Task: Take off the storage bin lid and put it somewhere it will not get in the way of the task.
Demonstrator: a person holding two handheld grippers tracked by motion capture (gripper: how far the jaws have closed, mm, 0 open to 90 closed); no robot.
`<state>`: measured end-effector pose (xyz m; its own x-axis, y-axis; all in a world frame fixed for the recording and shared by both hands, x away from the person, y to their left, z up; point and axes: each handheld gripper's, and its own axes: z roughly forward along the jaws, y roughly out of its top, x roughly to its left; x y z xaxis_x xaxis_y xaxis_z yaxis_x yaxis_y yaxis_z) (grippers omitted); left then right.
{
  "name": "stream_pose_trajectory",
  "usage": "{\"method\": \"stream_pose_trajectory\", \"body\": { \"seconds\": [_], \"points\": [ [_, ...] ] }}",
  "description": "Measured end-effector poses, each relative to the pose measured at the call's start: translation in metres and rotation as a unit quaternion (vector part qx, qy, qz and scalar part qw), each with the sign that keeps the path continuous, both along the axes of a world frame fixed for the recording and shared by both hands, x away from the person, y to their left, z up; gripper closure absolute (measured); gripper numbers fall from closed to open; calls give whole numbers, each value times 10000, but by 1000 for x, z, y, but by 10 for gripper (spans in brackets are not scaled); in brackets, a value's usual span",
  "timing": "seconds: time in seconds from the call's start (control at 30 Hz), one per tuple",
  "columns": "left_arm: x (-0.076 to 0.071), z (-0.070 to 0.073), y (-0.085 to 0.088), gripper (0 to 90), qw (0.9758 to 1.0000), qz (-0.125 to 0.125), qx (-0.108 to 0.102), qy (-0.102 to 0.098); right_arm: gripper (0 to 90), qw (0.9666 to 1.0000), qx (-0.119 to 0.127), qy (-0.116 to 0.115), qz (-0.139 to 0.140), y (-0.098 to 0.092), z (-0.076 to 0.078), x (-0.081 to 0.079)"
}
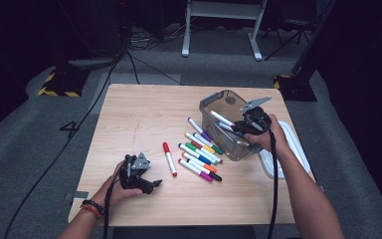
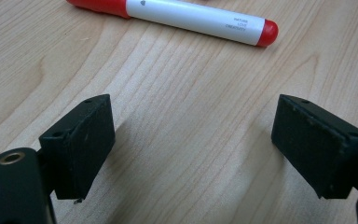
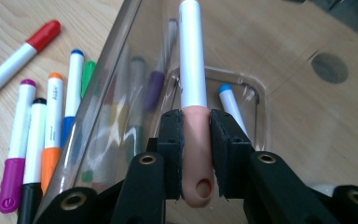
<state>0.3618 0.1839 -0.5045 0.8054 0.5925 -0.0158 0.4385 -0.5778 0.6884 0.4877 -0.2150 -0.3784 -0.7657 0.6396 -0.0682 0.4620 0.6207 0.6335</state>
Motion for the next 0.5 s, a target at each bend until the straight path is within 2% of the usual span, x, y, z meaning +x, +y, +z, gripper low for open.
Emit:
{"method": "stream_pose_trajectory", "body": {
  "seconds": [0.1, 0.2, 0.3, 0.43, 0.5],
  "points": [
    [0, 0, 0, 137, 10000, 1, 0, -1, 751, 9997, -243, 96, 19, 7, -3, 0],
    [0, 0, 0, 137, 10000, 1, 0, -1, 751, 9990, -358, 224, 117, 13, -5, 0],
    [0, 0, 0, 137, 10000, 1, 1, -1, 750, 9985, -441, 303, 89, 14, -8, 2],
    [0, 0, 0, 137, 10000, 1, 0, 0, 746, 9983, -435, 389, 54, 14, -10, 4],
    [0, 0, 0, 137, 10000, 2, -1, 0, 711, 9981, -428, 447, 64, 13, -12, 4]
  ]
}}
